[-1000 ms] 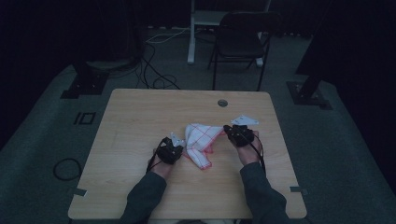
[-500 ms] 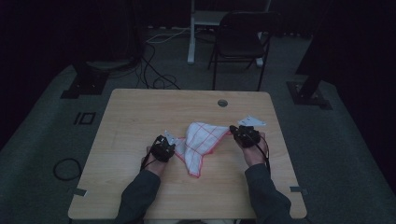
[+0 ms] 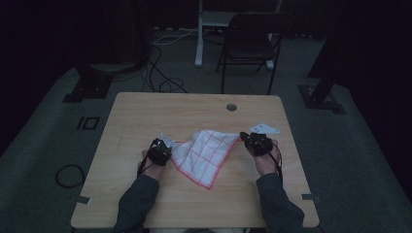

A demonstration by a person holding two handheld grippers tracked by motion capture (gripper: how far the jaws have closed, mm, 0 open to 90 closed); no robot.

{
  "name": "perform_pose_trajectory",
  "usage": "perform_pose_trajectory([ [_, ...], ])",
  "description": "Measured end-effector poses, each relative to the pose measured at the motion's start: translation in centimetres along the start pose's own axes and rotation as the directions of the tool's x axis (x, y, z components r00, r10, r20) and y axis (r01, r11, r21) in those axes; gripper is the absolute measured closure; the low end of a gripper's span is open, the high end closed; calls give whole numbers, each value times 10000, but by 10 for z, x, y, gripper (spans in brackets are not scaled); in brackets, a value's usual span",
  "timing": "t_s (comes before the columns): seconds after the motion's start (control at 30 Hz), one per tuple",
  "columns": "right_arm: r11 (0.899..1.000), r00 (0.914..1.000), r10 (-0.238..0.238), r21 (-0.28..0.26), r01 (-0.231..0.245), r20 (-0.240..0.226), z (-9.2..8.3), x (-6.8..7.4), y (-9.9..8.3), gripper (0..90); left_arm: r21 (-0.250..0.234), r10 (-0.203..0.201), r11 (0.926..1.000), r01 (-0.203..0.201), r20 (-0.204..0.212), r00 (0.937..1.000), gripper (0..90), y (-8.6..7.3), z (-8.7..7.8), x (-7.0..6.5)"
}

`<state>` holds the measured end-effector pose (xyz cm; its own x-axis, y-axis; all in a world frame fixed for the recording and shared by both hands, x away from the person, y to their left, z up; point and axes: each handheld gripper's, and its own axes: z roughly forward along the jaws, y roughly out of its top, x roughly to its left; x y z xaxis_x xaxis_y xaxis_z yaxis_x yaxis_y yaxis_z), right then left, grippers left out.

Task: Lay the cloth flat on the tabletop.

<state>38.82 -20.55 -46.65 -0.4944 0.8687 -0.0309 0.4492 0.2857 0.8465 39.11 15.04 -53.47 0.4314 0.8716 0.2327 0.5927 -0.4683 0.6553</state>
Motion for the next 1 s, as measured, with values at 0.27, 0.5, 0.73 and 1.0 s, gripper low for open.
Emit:
perform_pose_trajectory([
  [0.27,10000,10000,-20,71,20,-23,0,0,-3,897,115,-411,9991,412,-92,9991,802,0,-2,6],
  [0.5,9999,10000,-71,95,72,-58,1,2,-4,897,-537,-63,9985,87,447,9990,775,9,-20,-11],
  [0.73,9999,9999,-85,93,86,-71,1,2,-5,896,-1001,441,9944,-337,1034,9937,775,19,-35,-33],
  [1.0,9999,9999,-62,142,63,-90,1,2,-8,897,-1291,563,9911,-329,1818,9817,775,20,-38,-59],
])
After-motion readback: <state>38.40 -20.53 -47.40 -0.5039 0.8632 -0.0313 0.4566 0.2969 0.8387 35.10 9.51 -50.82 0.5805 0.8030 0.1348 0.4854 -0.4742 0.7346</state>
